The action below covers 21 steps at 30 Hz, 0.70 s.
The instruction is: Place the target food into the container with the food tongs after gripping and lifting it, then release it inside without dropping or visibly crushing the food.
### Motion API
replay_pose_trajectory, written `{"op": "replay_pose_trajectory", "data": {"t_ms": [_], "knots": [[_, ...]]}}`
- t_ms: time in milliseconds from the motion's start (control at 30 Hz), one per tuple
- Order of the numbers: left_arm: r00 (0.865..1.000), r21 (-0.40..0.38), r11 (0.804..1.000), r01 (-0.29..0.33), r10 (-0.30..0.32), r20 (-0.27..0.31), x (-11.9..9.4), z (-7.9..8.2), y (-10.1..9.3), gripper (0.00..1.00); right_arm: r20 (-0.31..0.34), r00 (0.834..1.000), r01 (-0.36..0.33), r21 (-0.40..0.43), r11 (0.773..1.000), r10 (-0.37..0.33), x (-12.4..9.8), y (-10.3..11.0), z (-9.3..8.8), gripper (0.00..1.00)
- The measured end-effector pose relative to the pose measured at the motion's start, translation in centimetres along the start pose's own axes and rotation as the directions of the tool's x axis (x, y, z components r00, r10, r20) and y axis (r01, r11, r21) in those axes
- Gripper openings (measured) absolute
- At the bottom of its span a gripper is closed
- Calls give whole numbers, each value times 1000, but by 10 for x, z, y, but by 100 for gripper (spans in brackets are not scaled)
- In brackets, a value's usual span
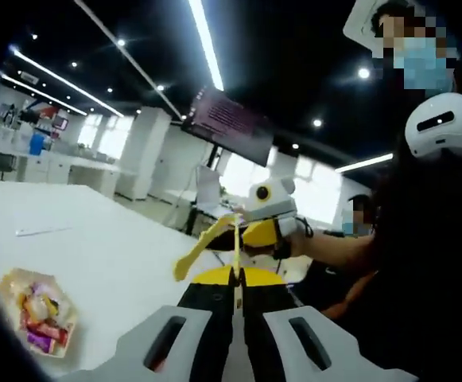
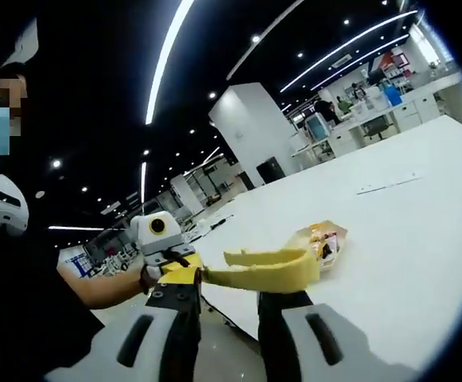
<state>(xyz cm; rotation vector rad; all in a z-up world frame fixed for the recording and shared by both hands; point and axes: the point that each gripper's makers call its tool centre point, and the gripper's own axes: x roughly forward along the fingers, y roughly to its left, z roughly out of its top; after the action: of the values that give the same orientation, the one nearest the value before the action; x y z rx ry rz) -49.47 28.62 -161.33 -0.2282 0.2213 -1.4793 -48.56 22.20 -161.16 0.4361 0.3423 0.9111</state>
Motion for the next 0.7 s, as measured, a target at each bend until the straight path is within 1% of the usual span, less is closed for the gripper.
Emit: {"op": "replay_pose_trajectory", "data": {"t_ms": [33, 67, 100, 133, 200, 233, 267, 300, 367, 400, 433, 467, 567, 600, 667, 700], "knots": [[1000, -3, 1000, -8, 8, 5, -3, 0, 2, 0, 2, 1000, 13, 6, 1000, -13, -2, -2, 0, 23], [999, 9, 999, -37, 37, 4, -8, 0, 8, 0, 9, 1000, 17, 12, 1000, -17, -3, -3, 1, 23], [999, 20, 999, -48, 48, -2, -10, -1, 11, 0, 18, 1000, 20, 33, 999, -20, -4, -7, 3, 23], [998, 26, 998, -64, 64, -9, -13, -2, 14, 0, 13, 1000, 21, 39, 999, -22, -4, -10, 3, 23], [996, 37, 996, -84, 85, -23, -18, -7, 19, 0, -8, 998, 69, 17, 997, -69, -3, -16, 0, 22], [995, 36, 995, -92, 93, -31, -21, -10, 22, 0, -27, 996, 89, 24, 996, -88, -1, -19, -4, 22], [995, 35, 995, -97, 98, -35, -23, -11, 23, 0, -29, 995, 97, 28, 995, -96, -1, -21, -5, 22], [994, 36, 994, -103, 104, -44, -25, -15, 24, 0, -35, 993, 117, 55, 992, -115, 0, -29, -6, 23], [993, 31, 994, -107, 108, -52, -27, -18, 24, 0, -32, 991, 133, 62, 989, -132, -1, -37, -8, 22], [993, 29, 994, -107, 108, -56, -28, -20, 24, 0, -24, 987, 158, 68, 985, -157, -1, -43, -7, 22], [992, 26, 994, -107, 108, -59, -29, -23, 23, 0, -21, 986, 165, 75, 983, -164, 0, -46, -7, 21], [992, 20, 994, -106, 107, -62, -29, -26, 23, 0, -32, 986, 165, 101, 981, -163, 3, -48, -10, 20], [992, 2, 994, -112, 112, -64, -29, -33, 25, 0, -76, 985, 160, 80, 984, -154, 11, -51, -21, 9], [992, -7, 993, -115, 114, -61, -29, -35, 27, 0, -120, 978, 180, 62, 982, -172, 14, -57, -32, 5], [991, -25, 992, -126, 124, -58, -29, -40, 31, 0, -173, 966, 206, 60, 977, -193, 17, -64, -46, 7], [990, -32, 991, -133, 131, -57, -30, -42, 33, 0, -183, 966, 200, 76, 977, -183, 20, -65, -51, 9]]}}
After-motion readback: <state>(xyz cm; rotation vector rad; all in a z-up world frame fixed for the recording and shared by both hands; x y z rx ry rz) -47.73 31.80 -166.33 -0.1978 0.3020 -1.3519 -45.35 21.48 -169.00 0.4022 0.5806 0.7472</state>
